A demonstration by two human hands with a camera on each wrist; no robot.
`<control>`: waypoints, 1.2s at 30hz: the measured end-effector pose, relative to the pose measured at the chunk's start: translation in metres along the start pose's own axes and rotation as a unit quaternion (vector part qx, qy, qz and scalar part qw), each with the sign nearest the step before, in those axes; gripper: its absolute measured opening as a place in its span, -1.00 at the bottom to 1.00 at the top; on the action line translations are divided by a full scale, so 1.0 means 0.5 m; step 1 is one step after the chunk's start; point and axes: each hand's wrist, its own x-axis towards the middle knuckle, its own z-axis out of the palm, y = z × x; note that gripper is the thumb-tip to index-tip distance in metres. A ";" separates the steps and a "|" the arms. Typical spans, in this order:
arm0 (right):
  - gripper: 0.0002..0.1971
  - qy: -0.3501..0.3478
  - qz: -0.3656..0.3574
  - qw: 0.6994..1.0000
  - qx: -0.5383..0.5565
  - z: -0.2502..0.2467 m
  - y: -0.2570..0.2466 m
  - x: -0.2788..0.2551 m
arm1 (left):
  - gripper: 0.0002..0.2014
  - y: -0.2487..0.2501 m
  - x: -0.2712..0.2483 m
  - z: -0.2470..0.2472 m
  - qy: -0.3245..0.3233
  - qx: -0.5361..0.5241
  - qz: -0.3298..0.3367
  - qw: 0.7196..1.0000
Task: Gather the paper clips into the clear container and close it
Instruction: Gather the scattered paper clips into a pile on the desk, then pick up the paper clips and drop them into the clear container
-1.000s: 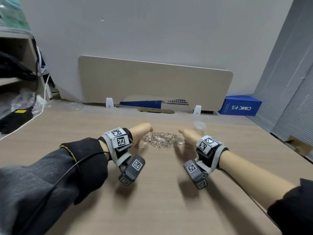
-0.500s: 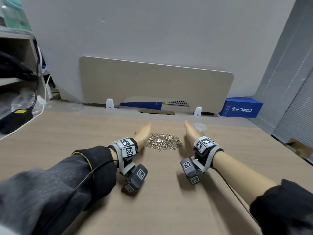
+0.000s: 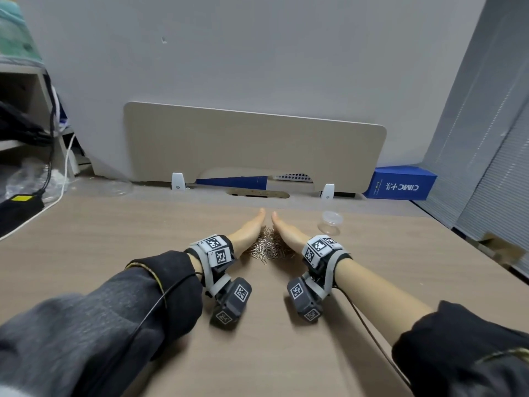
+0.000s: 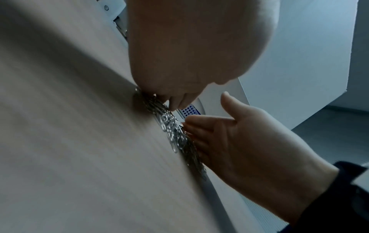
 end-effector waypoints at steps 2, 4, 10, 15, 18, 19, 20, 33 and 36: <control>-0.27 -0.002 -0.008 1.000 0.007 -0.014 0.006 0.000 | -0.26 0.001 0.000 -0.010 0.006 0.005 0.008 1.000; -0.27 0.044 -0.019 0.999 0.011 -0.048 0.017 0.000 | -0.28 0.001 0.011 -0.023 0.046 -0.012 0.020 0.999; -0.74 0.269 -0.015 0.953 -0.140 -0.163 0.053 0.015 | -0.38 0.035 0.049 -0.007 0.150 -0.149 0.013 0.977; -0.48 0.226 0.049 0.924 -0.306 -0.192 0.060 0.036 | -0.37 0.077 0.070 0.057 0.078 -0.196 -0.036 0.977; -0.45 0.169 0.088 0.921 -0.338 -0.205 0.077 0.058 | -0.40 0.075 0.089 0.080 0.057 -0.190 -0.036 0.979; -0.45 0.151 0.093 0.922 -0.343 -0.206 0.084 0.065 | -0.42 0.069 0.091 0.084 0.050 -0.194 -0.041 0.979; -0.47 0.144 0.093 0.924 -0.341 -0.207 0.087 0.069 | -0.44 0.063 0.092 0.086 0.045 -0.201 -0.048 0.977; -0.57 0.101 -0.040 0.990 0.092 -0.103 -0.024 -0.009 | -0.52 0.043 0.012 0.048 -0.045 -0.380 -0.069 0.921; -0.56 0.086 -0.069 0.992 0.066 -0.044 -0.030 -0.027 | -0.41 0.018 -0.013 0.023 -0.068 -0.370 -0.072 0.924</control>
